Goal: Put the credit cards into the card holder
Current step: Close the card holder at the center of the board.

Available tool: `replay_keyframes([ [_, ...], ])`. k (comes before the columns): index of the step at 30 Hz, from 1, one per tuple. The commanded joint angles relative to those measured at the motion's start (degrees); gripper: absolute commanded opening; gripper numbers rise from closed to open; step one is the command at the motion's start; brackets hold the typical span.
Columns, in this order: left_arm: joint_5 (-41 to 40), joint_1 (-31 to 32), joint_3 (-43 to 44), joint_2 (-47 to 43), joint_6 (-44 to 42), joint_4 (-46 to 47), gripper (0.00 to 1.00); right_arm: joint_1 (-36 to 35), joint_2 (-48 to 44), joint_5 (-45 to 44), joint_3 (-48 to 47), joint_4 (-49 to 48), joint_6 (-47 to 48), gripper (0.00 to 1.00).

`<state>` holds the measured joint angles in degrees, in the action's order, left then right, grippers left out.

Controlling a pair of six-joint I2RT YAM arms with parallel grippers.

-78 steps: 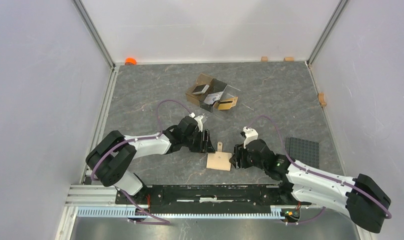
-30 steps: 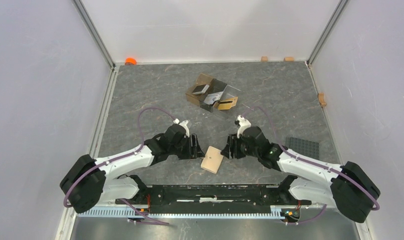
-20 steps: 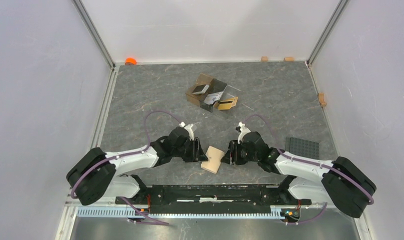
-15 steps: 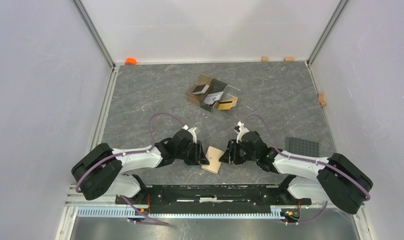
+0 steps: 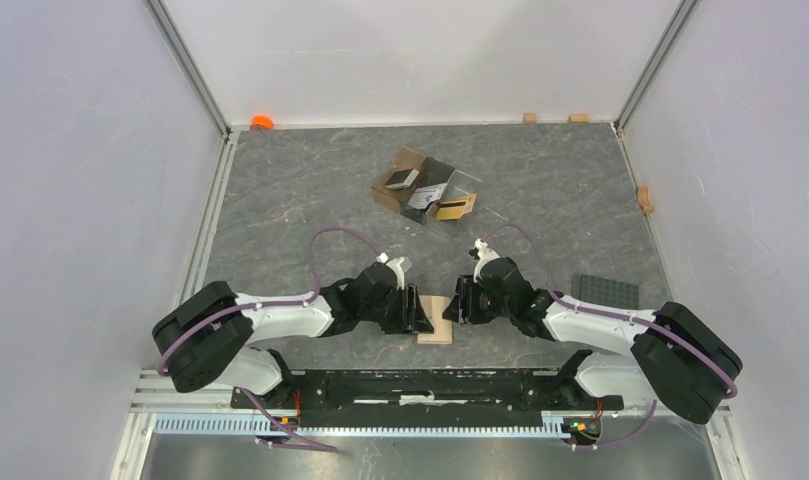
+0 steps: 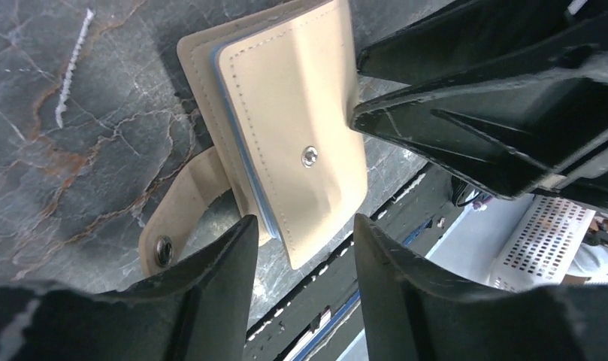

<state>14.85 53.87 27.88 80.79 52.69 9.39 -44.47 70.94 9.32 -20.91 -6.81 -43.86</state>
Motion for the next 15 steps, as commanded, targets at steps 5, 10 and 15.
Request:
replay_keyframes([
  [5,-6.63,-0.03,7.88,-11.51,-4.73,-18.40,0.67,-0.35,-0.79,-2.23,-3.92,4.73,5.22,0.50],
  [10,-10.69,-2.45,8.68,-13.95,-7.90,-26.90,0.68,-1.55,0.27,-2.30,-4.25,4.28,5.03,0.51],
  [15,-10.28,-4.44,7.66,-12.51,-9.24,-28.28,0.68,-3.10,2.47,-3.20,-5.85,5.13,5.18,0.51],
])
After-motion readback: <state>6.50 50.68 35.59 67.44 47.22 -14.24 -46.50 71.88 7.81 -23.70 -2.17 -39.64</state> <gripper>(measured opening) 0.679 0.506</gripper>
